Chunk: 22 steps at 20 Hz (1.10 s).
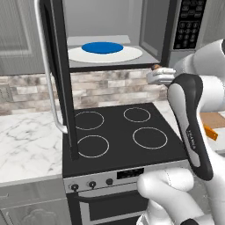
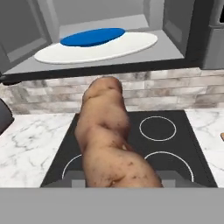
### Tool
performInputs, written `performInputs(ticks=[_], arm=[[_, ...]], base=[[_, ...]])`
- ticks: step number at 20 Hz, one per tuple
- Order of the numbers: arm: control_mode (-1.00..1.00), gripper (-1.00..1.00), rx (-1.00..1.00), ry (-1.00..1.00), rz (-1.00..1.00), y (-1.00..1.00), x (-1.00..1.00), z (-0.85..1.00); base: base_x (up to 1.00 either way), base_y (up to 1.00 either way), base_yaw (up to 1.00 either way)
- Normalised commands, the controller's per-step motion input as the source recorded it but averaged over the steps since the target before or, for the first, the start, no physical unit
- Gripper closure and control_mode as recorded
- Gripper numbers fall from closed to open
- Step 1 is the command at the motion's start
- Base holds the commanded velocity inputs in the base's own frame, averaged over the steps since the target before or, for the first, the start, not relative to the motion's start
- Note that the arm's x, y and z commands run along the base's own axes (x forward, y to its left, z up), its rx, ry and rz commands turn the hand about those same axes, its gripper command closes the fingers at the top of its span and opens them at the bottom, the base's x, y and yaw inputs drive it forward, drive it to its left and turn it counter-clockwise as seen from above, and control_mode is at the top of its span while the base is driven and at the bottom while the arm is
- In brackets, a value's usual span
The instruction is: Retrieve the reheated potato from the microwave, then place the potato, cheese, and condiment on the cutting board.
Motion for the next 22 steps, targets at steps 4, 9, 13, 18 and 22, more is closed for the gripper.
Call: performInputs(ticks=[4,9,13,18,22], arm=[[-1.00,1.00,0.06,0.16,-0.20,-0.23,-0.50,-0.57],[-1.00,1.00,0.09,0.22,-0.15,-0.40,-0.12,-0.54],[-1.00,1.00,0.05,0.07,-0.06,-0.39,0.08,-0.65],[-1.00,1.00,0.01,0.00,0.00,-0.26,0.22,-0.71],[-1.00,1.00,0.00,-0.03,0.00,-0.07,0.27,-0.53]], base=[[0.00,0.00,0.00],[0.00,0.00,0.00],[0.00,0.00,0.00],[0.00,0.00,0.00],[0.00,0.00,0.00]])
